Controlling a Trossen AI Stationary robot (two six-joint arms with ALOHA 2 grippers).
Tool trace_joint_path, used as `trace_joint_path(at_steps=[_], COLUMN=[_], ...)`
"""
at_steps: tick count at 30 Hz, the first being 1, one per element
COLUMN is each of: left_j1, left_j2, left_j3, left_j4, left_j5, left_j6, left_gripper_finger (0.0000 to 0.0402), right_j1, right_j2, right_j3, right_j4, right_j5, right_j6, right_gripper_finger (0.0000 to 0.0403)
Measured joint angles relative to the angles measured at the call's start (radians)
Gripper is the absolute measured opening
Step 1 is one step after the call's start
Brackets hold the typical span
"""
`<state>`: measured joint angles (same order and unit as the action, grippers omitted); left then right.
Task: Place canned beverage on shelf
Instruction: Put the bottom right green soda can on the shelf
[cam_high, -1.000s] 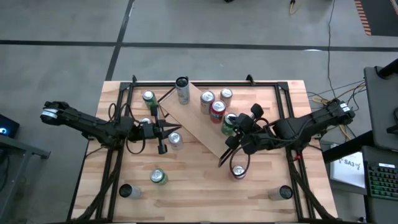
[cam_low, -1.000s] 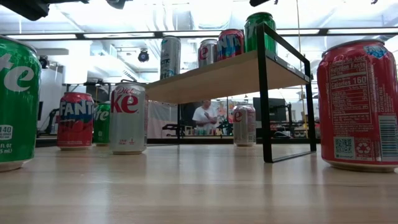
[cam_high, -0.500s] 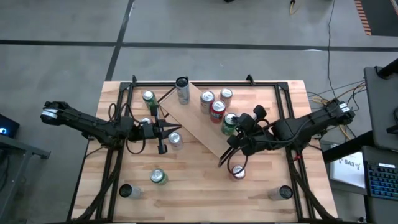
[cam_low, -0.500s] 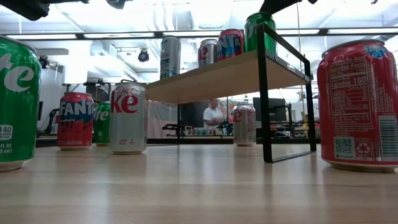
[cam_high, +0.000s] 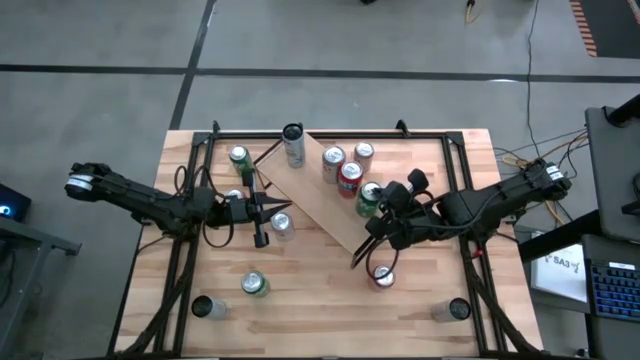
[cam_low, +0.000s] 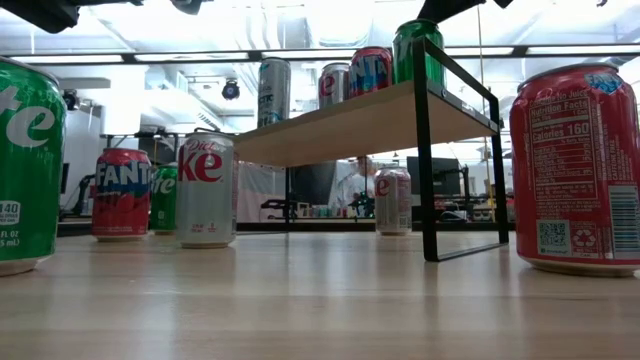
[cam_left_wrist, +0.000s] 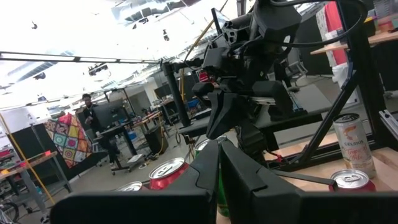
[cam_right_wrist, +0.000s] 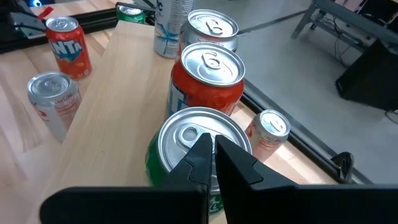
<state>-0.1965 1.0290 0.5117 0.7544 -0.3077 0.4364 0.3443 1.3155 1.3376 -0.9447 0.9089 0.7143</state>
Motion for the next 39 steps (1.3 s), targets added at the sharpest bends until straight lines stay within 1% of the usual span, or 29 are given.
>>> trace_joint_path(at_steps=[16, 25, 32, 34, 39], left_j1=[0.000, 0.000, 0.000, 0.000, 0.000], left_j2=[0.000, 0.000, 0.000, 0.000, 0.000], left_j3=[0.000, 0.000, 0.000, 0.000, 0.000], left_j4=[0.000, 0.000, -0.001, -0.001, 0.000], left_j5=[0.000, 0.000, 0.000, 0.000, 0.000], left_j6=[0.000, 0.000, 0.001, 0.001, 0.001], left_gripper_finger=[0.0000, 0.0000, 0.0000, 0.0000, 0.0000], right_j1=[0.005, 0.005, 0.005, 0.005, 0.004], right_j2=[0.004, -0.001, -0.002, -0.002, 0.011], right_j3=[0.002, 0.001, 0.031, 0.033, 0.033], right_j4=[-0.041, -0.047, -0.038, -0.006, 0.124], right_j5=[-0.010, -0.005, -0.001, 0.019, 0.028], right_j6=[0.089, 0.089, 0.036, 0.011, -0.094], right_gripper_finger=[0.0012, 0.0012, 0.0012, 0.0012, 0.0012])
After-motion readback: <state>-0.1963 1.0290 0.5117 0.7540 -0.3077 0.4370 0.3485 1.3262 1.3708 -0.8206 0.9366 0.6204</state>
